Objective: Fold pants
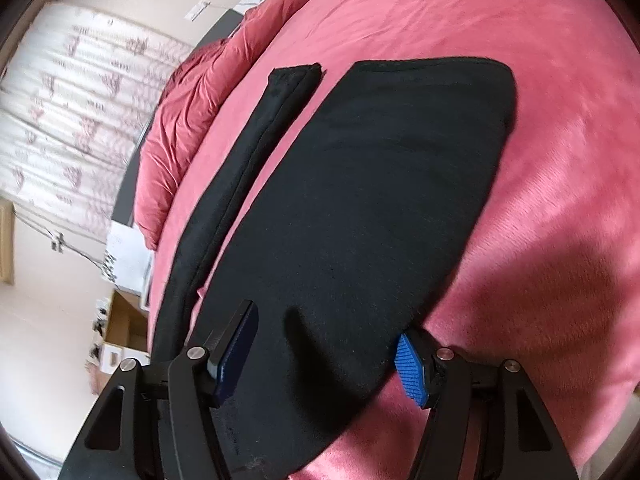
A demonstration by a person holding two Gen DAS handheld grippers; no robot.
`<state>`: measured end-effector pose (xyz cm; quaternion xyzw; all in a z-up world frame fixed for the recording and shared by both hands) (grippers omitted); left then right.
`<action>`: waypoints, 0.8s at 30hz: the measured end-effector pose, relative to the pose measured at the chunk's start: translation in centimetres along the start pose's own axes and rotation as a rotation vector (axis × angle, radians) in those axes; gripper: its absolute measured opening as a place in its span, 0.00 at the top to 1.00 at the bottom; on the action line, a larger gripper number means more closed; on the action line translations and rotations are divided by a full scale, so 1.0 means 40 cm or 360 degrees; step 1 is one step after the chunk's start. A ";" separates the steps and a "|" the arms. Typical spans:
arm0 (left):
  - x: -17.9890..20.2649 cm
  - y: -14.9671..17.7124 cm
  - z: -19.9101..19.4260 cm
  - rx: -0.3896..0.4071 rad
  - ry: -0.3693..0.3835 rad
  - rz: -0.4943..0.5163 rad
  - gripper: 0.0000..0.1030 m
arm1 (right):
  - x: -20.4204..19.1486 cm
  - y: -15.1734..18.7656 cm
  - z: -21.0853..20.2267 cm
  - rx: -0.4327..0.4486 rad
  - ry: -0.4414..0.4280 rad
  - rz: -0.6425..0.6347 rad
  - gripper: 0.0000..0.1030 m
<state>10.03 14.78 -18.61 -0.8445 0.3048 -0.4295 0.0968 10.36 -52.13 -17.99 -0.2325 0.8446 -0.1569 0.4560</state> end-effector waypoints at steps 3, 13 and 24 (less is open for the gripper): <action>0.010 0.001 0.009 -0.0013 -0.0035 0.0055 0.77 | 0.009 -0.005 0.005 -0.0005 0.0069 -0.0054 0.73; 0.015 -0.020 -0.044 0.0007 0.0051 0.0128 0.92 | 0.015 -0.045 -0.048 0.0029 0.0021 -0.0041 0.91; 0.021 -0.027 -0.152 0.0000 0.0092 0.0212 0.92 | 0.030 -0.062 -0.150 0.0070 0.0037 -0.0087 0.92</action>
Point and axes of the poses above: each gripper's, at about its wrist camera, not at the fingertips, and z roughly the way its jaws point, x to its right, y to its underside, the point moved 3 cm from there along z, roughly the way its jaws point, and after that the axes turned 14 degrees about x, right-handed, at the moved point
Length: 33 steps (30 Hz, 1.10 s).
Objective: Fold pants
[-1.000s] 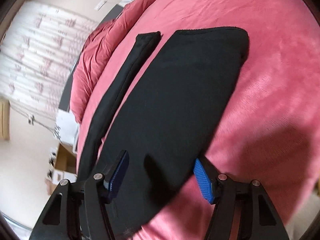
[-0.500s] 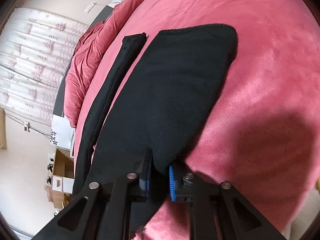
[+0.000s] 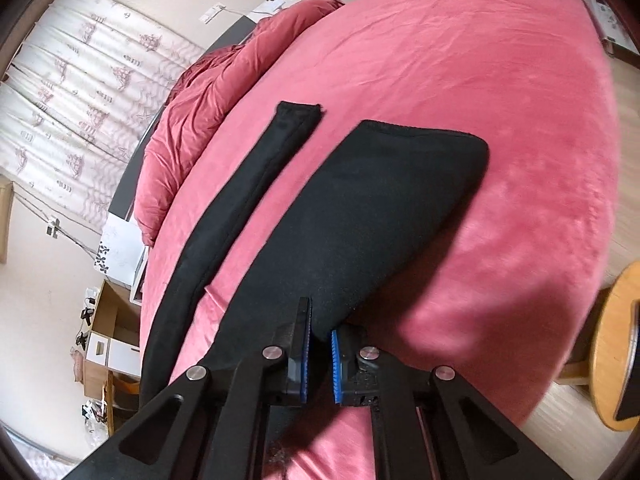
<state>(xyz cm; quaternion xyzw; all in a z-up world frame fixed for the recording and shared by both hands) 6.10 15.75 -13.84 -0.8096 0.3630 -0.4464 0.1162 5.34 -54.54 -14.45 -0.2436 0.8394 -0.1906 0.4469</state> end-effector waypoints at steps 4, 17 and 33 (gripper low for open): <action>-0.008 0.027 0.013 -0.0032 -0.0080 0.0116 0.90 | 0.043 0.025 0.000 -0.0050 0.0061 0.0004 0.92; 0.012 -0.040 -0.113 0.0238 -0.0194 0.0143 0.68 | 0.095 -0.081 -0.113 0.0284 0.0338 -0.0222 0.73; 0.393 0.037 0.375 -0.0392 0.0411 0.0136 0.54 | -0.106 -0.146 0.300 -0.0051 -0.0038 -0.0091 0.48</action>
Point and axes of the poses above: each gripper's, at about its wrist camera, not at the fingertips, and z roughly the way its jaws point, x to its right, y to its underside, the point moved 3 cm from there along z, roughly the way its jaws point, and after that the axes turned 14 degrees about x, right-handed, at the moved point
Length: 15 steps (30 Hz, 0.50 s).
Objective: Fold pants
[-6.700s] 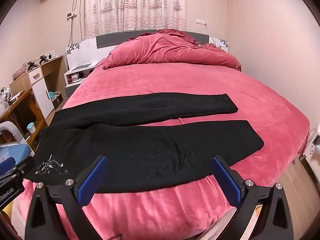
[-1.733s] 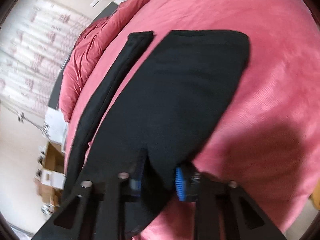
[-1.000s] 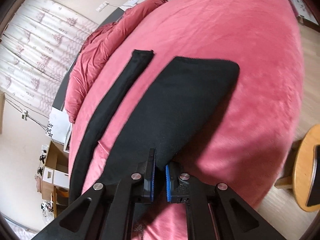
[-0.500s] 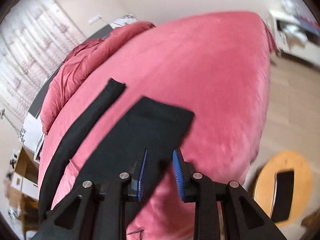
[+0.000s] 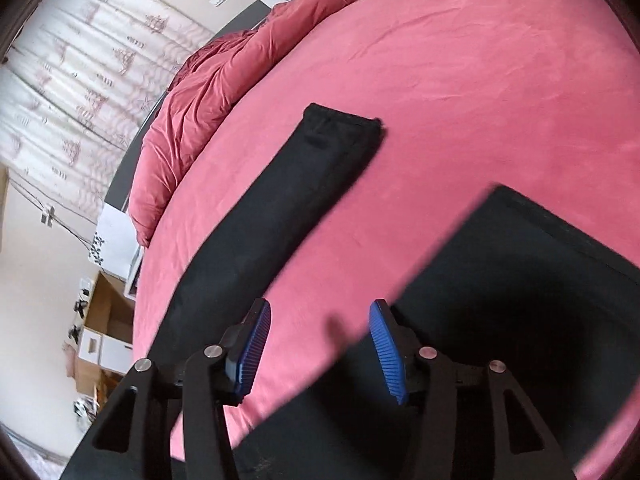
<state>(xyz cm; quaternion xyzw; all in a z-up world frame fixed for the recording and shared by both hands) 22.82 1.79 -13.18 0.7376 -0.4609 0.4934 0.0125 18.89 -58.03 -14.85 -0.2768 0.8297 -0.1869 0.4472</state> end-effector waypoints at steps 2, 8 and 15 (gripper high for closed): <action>0.011 -0.008 0.066 -0.0035 0.0036 -0.0045 0.54 | -0.015 -0.019 0.036 -0.0005 -0.0006 0.0001 0.48; 0.021 -0.013 0.192 -0.0062 -0.0018 -0.0114 0.54 | -0.017 -0.110 0.167 0.0032 0.0061 0.0075 0.48; 0.022 0.004 0.243 -0.0006 -0.0057 -0.0228 0.58 | -0.004 -0.179 0.260 0.0089 0.0150 0.0154 0.77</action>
Point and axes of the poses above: each gripper's, at about its wrist camera, not at the fingertips, and z roughly the way its jaws point, x to its right, y to its underside, the point moved 3 cm from there along z, roughly the way its jaws point, and after that the axes turned 14 degrees about x, right-handed, at the moved point
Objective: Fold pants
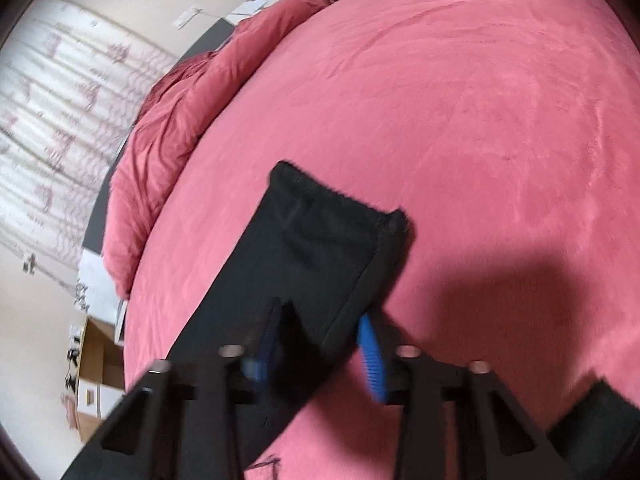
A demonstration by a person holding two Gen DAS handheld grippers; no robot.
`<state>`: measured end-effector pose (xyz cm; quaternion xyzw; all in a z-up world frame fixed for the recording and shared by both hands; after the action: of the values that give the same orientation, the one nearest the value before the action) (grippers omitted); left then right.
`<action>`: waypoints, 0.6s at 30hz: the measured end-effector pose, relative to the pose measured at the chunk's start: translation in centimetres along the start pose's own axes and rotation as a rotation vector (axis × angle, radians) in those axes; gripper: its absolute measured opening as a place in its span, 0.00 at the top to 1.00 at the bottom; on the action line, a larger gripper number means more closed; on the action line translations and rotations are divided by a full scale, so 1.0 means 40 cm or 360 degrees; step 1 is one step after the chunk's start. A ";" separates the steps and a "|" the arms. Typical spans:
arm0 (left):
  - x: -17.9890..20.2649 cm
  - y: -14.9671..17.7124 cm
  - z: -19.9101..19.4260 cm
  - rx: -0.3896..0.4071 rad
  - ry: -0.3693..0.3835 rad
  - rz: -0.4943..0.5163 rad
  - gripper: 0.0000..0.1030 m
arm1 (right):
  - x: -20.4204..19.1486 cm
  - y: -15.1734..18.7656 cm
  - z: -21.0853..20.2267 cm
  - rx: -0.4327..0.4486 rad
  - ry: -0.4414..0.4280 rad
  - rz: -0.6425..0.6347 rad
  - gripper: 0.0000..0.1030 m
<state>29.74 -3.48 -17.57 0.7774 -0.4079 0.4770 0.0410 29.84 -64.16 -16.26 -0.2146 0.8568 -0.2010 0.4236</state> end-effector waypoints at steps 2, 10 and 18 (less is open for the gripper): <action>-0.002 0.000 -0.001 -0.0002 -0.0034 0.0016 0.71 | 0.004 -0.006 0.004 -0.0001 0.0024 0.0031 0.84; 0.045 0.009 -0.046 -0.0047 -0.0016 0.0182 0.96 | -0.004 -0.039 -0.097 0.0089 -0.0022 -0.0034 0.88; 0.076 0.038 -0.073 -0.0139 0.0063 0.0275 0.96 | 0.060 -0.075 -0.185 0.0174 0.0088 -0.0106 0.89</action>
<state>27.29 -4.96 -14.13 0.7272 -0.4929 0.4758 0.0417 23.10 -66.72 -12.09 -0.2139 0.8484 -0.2673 0.4038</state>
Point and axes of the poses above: each gripper's, at about its wrist camera, not at the fingertips, and z roughly the way its jaws point, x to its right, y to its underside, the point moved 3 cm from there along z, roughly the way its jaws point, and after that the axes turned 14 degrees about x, right-handed, at the moved point
